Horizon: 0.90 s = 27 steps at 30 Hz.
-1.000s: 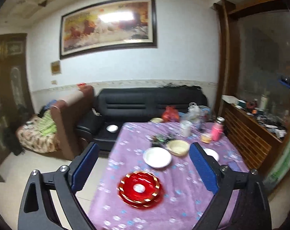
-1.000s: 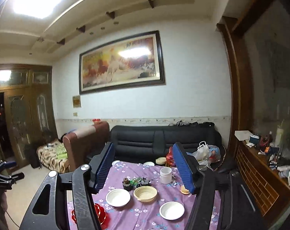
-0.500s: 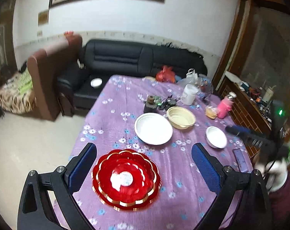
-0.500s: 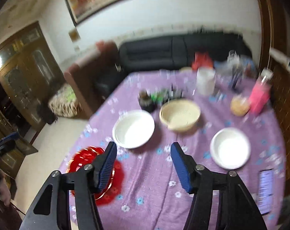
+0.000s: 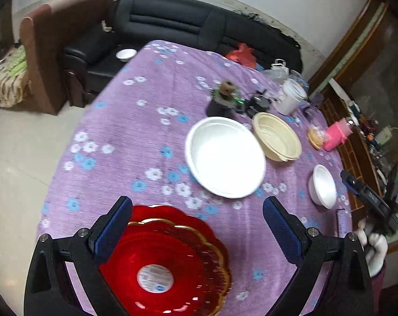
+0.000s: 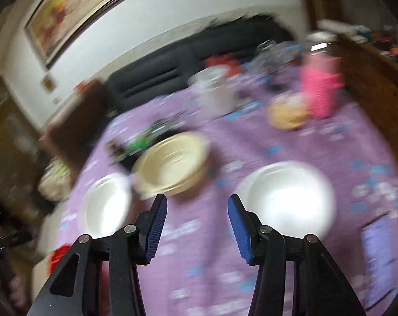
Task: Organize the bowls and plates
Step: 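Grasp the rim of the white paper bowl with the right gripper, then carry the white bowl with the right gripper and lower it onto the red plates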
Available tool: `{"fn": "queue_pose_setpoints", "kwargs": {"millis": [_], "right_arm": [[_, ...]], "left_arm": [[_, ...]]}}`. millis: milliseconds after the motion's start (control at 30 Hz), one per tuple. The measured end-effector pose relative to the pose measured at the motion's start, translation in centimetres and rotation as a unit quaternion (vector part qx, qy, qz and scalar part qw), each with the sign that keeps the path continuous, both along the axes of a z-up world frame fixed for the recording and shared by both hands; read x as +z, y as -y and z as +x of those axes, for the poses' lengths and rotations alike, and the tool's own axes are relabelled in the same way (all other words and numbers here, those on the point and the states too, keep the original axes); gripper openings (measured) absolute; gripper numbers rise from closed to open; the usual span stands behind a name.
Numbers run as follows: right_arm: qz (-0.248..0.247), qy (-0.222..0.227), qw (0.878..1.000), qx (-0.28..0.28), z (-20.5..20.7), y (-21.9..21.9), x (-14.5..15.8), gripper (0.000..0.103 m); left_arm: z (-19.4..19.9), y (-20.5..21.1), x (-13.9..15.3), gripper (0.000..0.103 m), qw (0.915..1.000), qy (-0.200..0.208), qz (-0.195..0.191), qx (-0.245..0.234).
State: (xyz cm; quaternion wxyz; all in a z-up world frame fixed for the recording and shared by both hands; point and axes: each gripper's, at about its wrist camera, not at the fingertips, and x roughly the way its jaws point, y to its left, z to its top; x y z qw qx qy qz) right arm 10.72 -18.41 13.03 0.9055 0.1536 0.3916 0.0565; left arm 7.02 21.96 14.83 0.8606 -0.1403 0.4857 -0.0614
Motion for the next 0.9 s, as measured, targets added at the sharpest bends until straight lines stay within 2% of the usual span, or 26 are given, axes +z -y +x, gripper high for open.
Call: {"fn": "queue_pose_setpoints", "kwargs": {"millis": [67, 133, 367, 400, 433, 467, 500, 600, 733, 900], "right_arm": [[-0.053, 0.006, 0.997, -0.051, 0.0, 3.0, -0.3, 0.052], [-0.08, -0.004, 0.994, -0.081, 0.6, 5.4, -1.3, 0.052], [-0.08, -0.092, 0.988, -0.097, 4.8, 9.3, -7.7, 0.052], [-0.071, -0.099, 0.988, -0.092, 5.2, 9.2, -8.3, 0.044], [-0.058, -0.108, 0.989, -0.08, 5.4, 9.2, -9.3, 0.033], [-0.051, -0.117, 0.989, -0.07, 5.5, 9.0, -9.7, 0.017], [-0.046, -0.123, 0.989, -0.062, 5.4, 8.9, -9.9, 0.015], [-0.035, -0.116, 0.992, -0.027, 4.3, 7.8, -9.5, 0.011], [0.019, -0.126, 0.991, 0.044, 1.9, 6.5, -9.0, 0.01], [0.067, -0.153, 0.977, 0.135, -0.8, 4.7, -9.3, 0.007]], "left_arm": [[-0.3, 1.4, 0.3, 0.099, 0.9999, 0.004, -0.006, -0.013], [-0.7, 3.1, 0.6, 0.099, 0.9994, 0.007, -0.017, -0.029], [-3.5, 9.4, 1.5, 0.099, 0.9956, 0.011, -0.042, -0.083], [-3.9, 10.3, 1.6, 0.099, 0.9952, 0.013, -0.041, -0.088], [-4.4, 11.3, 1.6, 0.099, 0.9948, 0.015, -0.038, -0.093], [-4.7, 12.2, 1.6, 0.099, 0.9944, 0.017, -0.033, -0.099], [-5.0, 13.2, 1.5, 0.099, 0.9939, 0.019, -0.028, -0.105], [-5.3, 15.4, 0.7, 0.099, 0.9932, 0.022, -0.015, -0.113], [-4.9, 17.8, -1.4, 0.099, 0.9933, 0.016, 0.002, -0.114], [-3.9, 20.4, -5.2, 0.099, 0.9926, -0.022, -0.001, -0.12]]}}
